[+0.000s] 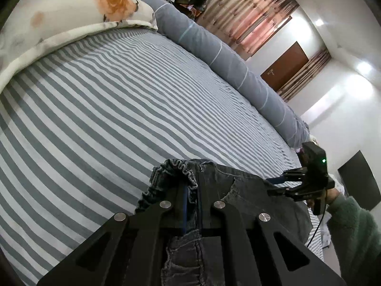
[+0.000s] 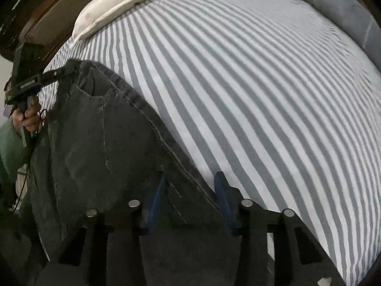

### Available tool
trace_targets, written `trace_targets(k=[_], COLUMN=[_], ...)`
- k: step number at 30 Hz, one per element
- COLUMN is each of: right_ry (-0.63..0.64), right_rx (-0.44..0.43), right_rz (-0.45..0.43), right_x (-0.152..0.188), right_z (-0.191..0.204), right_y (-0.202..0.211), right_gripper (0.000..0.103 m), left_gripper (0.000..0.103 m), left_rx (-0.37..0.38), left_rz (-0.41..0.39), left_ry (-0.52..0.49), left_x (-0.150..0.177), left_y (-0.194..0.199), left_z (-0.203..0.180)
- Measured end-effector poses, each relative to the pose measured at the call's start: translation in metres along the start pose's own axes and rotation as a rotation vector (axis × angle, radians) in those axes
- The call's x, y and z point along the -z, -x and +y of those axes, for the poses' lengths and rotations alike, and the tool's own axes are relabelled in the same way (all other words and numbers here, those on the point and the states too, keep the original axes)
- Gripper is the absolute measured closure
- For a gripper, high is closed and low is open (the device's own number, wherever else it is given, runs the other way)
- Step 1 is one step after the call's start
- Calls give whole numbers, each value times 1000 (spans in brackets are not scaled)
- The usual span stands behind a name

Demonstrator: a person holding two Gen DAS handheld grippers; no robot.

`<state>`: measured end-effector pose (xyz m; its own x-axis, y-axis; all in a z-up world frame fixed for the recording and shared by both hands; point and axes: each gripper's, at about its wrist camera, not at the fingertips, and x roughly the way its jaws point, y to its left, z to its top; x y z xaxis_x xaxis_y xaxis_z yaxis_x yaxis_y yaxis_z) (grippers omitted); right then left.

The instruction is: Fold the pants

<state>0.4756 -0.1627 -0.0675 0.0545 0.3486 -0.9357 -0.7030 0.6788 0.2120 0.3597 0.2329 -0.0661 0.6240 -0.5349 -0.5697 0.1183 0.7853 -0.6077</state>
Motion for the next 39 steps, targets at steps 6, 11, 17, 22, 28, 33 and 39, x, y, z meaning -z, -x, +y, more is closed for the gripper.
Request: trace_targets(k=[6, 11, 17, 22, 28, 33, 39], right_ry=[1, 77, 138, -40, -171, -175, -152], right_rx=[-49, 153, 534, 357, 176, 199, 158], right_rz=[-43, -87, -33, -6, -49, 5, 11], right_x=[16, 30, 19, 21, 50, 72, 75], right_z=[18, 40, 45, 14, -25, -42, -34], right_y=[14, 38, 13, 13, 51, 51, 29], right_gripper=[95, 98, 100, 93, 71, 71, 71], left_gripper=[97, 97, 97, 97, 97, 97, 97], left_rx=[-24, -42, -116, -171, -139, -152, -168], left_rz=[-2, -25, -25, 4, 6, 14, 19], left_ry=[1, 10, -17, -40, -15, -16, -27], left_x=[1, 3, 4, 7, 8, 8, 9], left_y=[0, 7, 4, -7, -9, -11, -13], left_z=[-3, -5, -11, -8, 1, 2, 0])
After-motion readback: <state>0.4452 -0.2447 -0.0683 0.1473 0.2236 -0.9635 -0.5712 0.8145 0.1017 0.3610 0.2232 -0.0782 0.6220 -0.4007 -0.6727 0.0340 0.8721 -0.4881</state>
